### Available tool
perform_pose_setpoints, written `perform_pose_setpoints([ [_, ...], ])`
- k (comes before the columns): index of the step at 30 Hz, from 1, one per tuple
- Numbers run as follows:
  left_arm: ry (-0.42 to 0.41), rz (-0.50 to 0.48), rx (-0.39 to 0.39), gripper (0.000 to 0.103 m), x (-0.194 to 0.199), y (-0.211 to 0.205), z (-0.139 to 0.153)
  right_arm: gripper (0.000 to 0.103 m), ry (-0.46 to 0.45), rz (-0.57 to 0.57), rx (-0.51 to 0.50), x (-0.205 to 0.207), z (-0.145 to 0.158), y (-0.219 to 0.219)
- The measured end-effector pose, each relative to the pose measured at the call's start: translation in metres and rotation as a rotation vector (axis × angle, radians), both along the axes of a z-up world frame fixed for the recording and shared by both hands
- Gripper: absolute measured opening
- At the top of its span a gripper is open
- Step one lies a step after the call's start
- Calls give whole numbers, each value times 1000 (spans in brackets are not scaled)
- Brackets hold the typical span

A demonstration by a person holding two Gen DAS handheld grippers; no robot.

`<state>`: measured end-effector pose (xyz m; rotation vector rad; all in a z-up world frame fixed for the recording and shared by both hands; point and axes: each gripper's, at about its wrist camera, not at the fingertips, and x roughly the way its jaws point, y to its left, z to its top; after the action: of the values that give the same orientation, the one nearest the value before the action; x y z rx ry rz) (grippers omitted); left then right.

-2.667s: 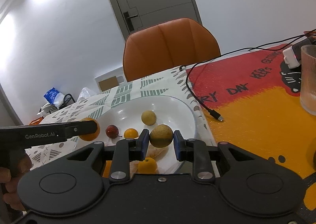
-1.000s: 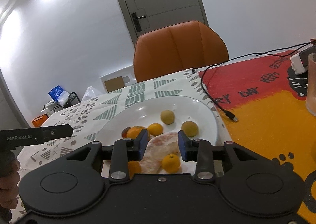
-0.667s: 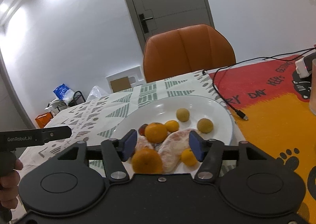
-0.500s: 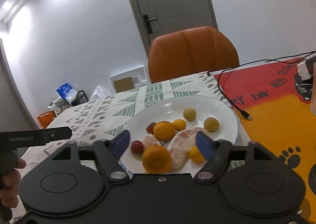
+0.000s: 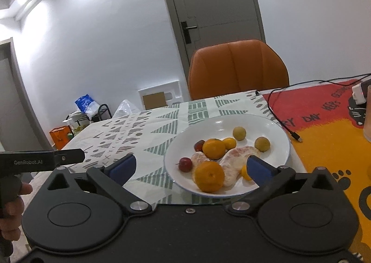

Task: Organize fruits

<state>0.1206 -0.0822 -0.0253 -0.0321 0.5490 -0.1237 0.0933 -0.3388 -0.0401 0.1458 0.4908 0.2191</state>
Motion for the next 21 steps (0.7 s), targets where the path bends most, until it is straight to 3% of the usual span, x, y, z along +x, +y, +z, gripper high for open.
perform_pose_setpoints([
  [21, 14, 15, 14, 94, -47, 28, 7, 103, 10, 67, -57, -37, 20, 33],
])
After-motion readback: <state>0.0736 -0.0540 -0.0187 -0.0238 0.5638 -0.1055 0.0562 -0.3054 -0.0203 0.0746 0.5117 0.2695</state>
